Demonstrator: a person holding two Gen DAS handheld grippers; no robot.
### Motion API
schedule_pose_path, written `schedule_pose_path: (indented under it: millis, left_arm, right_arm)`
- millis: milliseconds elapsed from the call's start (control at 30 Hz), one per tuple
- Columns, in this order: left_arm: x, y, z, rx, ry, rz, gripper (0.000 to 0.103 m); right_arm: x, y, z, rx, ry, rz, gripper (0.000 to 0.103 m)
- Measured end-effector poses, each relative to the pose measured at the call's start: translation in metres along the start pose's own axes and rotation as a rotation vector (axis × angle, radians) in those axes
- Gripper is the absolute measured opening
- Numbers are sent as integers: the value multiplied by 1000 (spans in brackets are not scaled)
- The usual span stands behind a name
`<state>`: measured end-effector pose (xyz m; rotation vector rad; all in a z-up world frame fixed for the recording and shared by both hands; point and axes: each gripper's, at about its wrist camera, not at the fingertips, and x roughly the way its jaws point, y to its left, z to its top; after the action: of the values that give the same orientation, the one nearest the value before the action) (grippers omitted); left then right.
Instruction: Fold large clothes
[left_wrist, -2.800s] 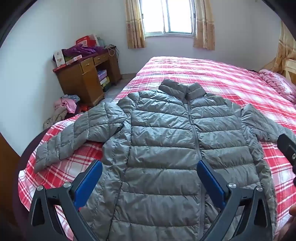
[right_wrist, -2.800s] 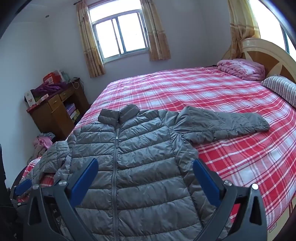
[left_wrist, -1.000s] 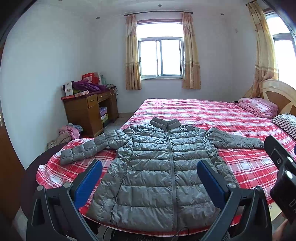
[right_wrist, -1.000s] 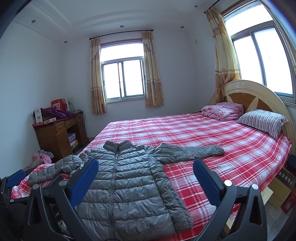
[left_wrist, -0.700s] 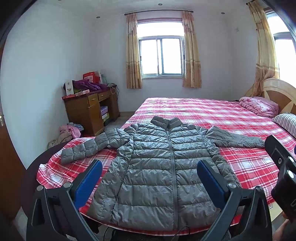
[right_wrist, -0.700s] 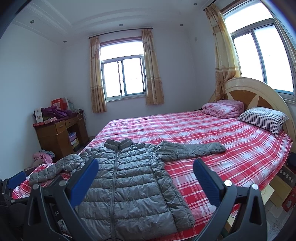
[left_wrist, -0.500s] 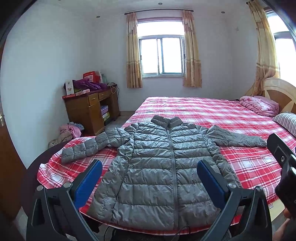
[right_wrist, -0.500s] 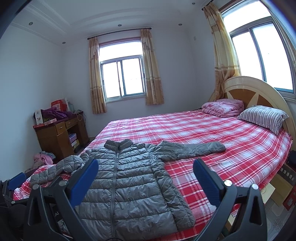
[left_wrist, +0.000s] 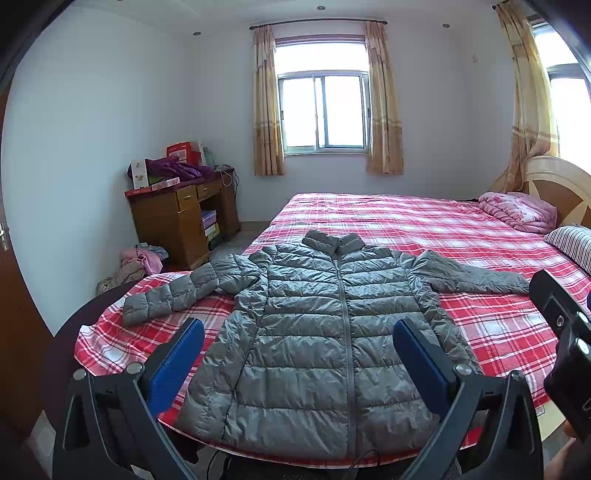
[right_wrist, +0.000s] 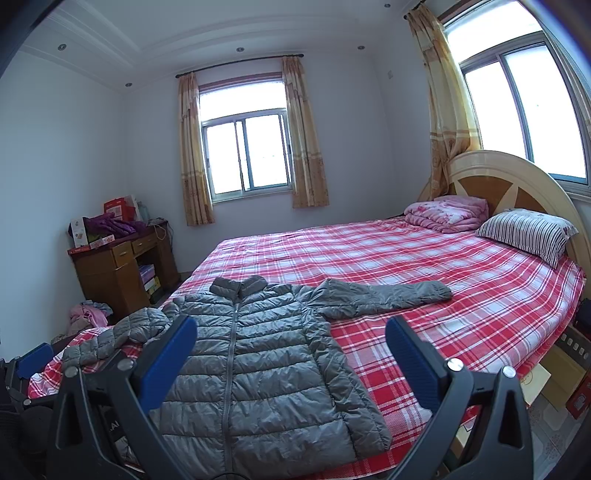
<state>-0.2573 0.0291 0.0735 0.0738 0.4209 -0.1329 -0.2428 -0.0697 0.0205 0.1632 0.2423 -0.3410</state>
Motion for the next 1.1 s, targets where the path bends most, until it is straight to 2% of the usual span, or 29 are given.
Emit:
schedule_pose_path:
  millis: [267, 433, 633, 767, 867, 1100]
  left_arm:
    - [3, 1, -2, -1, 14, -9, 102]
    - [27, -4, -6, 17, 42, -13, 102]
    - [91, -5, -2, 0, 139, -37, 102]
    - [125, -5, 12, 3, 157, -18, 102]
    - [151, -2, 26, -3, 163, -10, 102]
    - [223, 14, 53, -40, 228, -100, 102]
  right_arm:
    - [0, 3, 2, -6, 16, 7, 103]
    - [12, 0, -1, -8, 46, 16, 103]
    - [58, -17, -7, 12, 116, -26, 103]
    - [92, -26, 1, 35, 150, -33, 103]
    - [112, -27, 15, 36, 128, -43, 103]
    - [161, -45, 42, 69, 136, -69, 103]
